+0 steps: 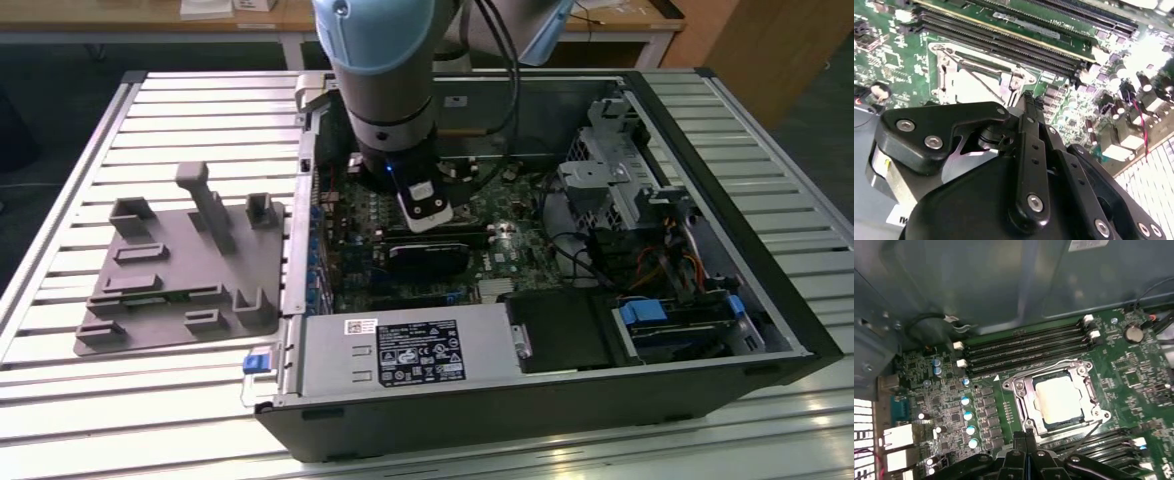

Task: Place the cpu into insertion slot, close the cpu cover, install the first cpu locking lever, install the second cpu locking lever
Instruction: 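Install the second cpu locking lever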

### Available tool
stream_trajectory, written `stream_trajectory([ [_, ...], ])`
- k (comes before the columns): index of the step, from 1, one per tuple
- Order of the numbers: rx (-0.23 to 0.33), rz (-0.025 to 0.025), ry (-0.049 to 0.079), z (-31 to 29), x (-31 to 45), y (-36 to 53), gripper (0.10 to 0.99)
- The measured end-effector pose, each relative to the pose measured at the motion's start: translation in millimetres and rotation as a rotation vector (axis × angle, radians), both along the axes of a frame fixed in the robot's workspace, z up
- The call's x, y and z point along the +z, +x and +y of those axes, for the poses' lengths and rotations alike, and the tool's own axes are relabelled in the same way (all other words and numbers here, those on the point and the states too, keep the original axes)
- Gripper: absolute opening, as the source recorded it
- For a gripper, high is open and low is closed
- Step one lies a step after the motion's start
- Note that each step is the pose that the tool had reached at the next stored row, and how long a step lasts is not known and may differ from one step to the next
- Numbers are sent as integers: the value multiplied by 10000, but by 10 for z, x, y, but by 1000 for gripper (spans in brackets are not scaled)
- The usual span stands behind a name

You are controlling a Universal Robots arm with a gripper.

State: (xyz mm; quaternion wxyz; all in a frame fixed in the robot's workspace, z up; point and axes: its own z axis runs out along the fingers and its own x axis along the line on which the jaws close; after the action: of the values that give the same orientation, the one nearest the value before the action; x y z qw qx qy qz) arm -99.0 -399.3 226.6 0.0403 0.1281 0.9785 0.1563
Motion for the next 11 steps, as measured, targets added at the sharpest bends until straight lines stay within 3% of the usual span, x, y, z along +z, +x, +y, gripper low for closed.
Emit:
stream_trajectory([
  [4, -3, 0, -149, 1, 102, 1, 102],
  [11, 0, 0, -828, 0, 207, 19, 102],
])
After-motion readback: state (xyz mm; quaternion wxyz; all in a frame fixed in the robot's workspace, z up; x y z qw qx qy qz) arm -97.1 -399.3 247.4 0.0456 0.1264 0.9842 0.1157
